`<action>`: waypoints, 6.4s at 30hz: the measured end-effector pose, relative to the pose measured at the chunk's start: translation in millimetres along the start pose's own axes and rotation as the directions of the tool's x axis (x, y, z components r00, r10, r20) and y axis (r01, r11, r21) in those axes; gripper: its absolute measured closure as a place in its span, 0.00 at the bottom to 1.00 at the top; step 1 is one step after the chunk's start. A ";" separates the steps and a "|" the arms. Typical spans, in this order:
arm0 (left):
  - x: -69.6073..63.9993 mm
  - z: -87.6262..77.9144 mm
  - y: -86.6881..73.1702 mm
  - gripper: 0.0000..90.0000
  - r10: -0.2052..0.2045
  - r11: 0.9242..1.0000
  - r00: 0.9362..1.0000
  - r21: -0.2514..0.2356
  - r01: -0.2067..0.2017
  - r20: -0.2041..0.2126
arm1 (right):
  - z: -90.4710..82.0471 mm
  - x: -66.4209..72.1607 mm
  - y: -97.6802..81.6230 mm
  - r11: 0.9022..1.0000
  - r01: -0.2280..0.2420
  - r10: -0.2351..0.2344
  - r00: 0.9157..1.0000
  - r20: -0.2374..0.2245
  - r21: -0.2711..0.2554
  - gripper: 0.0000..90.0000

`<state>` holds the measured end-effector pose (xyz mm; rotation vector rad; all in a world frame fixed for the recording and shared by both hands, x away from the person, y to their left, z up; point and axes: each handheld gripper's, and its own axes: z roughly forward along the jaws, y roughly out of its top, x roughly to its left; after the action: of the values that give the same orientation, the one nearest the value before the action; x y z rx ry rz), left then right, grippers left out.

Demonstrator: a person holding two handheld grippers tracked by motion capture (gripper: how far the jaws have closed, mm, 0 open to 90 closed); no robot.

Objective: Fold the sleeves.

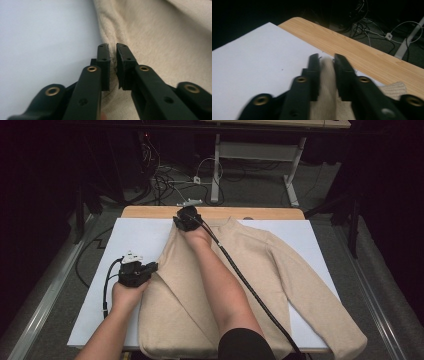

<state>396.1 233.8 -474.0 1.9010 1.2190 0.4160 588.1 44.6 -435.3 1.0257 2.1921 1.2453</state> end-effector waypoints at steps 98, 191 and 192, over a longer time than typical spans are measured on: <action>-53.4 -50.8 -51.7 0.00 0.094 0.986 0.995 -0.138 -0.091 0.017 | -374.5 3.0 -270.3 0.998 -0.059 0.059 0.996 -0.074 -0.009 0.74; -56.8 -52.9 -63.2 0.00 0.129 0.991 0.990 -0.051 -0.127 0.049 | -451.3 -118.5 -296.2 0.969 -0.222 0.245 0.916 0.316 -0.109 0.97; -57.2 -52.9 -63.1 0.00 0.131 0.990 0.990 -0.052 -0.129 0.048 | -450.4 -116.2 -294.4 0.969 -0.219 0.244 0.919 0.311 -0.112 0.97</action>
<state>297.1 220.8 -482.5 1.9439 1.0463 0.4591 250.1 -389.3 -457.4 1.3823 1.8017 1.1503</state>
